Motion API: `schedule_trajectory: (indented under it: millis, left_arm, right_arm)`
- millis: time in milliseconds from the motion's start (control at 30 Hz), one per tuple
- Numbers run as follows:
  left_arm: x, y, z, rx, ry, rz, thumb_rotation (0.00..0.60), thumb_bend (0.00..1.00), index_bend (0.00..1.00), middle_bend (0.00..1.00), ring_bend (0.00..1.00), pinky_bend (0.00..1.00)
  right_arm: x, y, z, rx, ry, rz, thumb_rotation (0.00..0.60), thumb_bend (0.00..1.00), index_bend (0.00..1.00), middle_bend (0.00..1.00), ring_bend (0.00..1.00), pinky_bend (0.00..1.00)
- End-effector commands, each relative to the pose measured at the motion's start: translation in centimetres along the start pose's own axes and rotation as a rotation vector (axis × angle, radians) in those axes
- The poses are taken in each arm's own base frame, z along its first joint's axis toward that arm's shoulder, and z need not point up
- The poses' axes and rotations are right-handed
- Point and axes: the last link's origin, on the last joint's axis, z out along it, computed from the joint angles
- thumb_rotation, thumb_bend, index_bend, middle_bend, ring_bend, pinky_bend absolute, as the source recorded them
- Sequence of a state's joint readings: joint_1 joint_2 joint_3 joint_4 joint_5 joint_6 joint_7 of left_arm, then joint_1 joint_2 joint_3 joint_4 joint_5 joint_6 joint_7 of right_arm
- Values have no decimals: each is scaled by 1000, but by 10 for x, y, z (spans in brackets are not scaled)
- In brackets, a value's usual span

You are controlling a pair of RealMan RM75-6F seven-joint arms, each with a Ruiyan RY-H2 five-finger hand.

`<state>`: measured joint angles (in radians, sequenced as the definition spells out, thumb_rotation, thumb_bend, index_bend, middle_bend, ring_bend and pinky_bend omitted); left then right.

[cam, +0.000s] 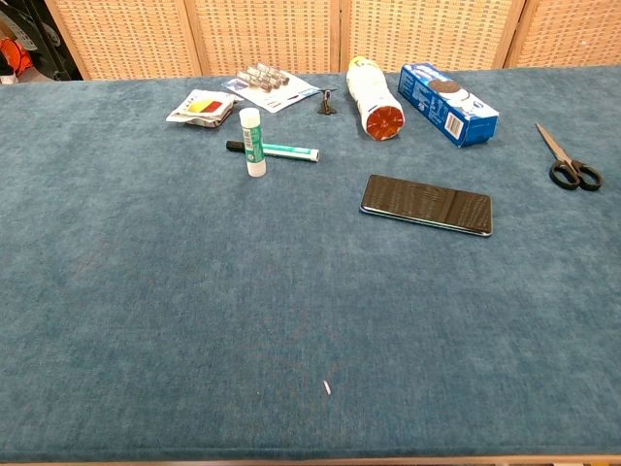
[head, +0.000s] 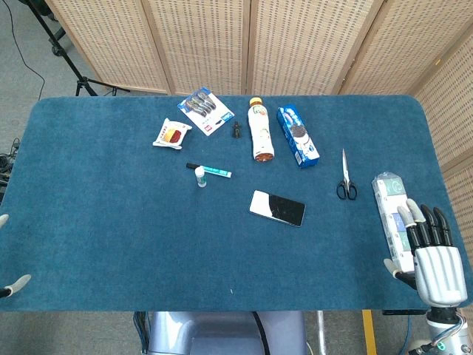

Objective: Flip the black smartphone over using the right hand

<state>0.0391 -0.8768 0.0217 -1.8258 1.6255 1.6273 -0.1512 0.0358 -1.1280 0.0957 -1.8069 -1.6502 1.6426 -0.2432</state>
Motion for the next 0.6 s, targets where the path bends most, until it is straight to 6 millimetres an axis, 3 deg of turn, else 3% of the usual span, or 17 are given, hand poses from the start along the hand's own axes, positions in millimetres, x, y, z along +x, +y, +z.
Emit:
schedule_trajectory:
  millis: [33, 167, 333, 400, 600]
  left_arm:
    - [1, -1, -1, 3, 2, -4, 600, 0, 0, 0, 0, 0]
    - [2, -2, -2, 6, 6, -9, 600, 0, 0, 0, 0, 0]
    - [5, -2, -3, 3, 21, -18, 600, 0, 0, 0, 0, 0]
    - [5, -2, -1, 5, 21, -18, 600, 0, 0, 0, 0, 0]
    - [3, -4, 6, 24, -3, -12, 600, 0, 0, 0, 0, 0]
  right_arm:
    - [-1, 0, 0, 2, -6, -1, 600, 0, 44, 0, 0, 21]
    - [-6, -2, 0, 14, -29, -1, 600, 10, 44, 0, 0, 22]
    - [-26, -6, 12, 38, -96, -6, 600, 285, 44, 0, 0, 22]
    - [-35, -13, 23, 58, -128, -19, 600, 321, 44, 0, 0, 22]
    - [-68, -57, 68, 182, -199, -81, 600, 363, 44, 0, 0, 21]
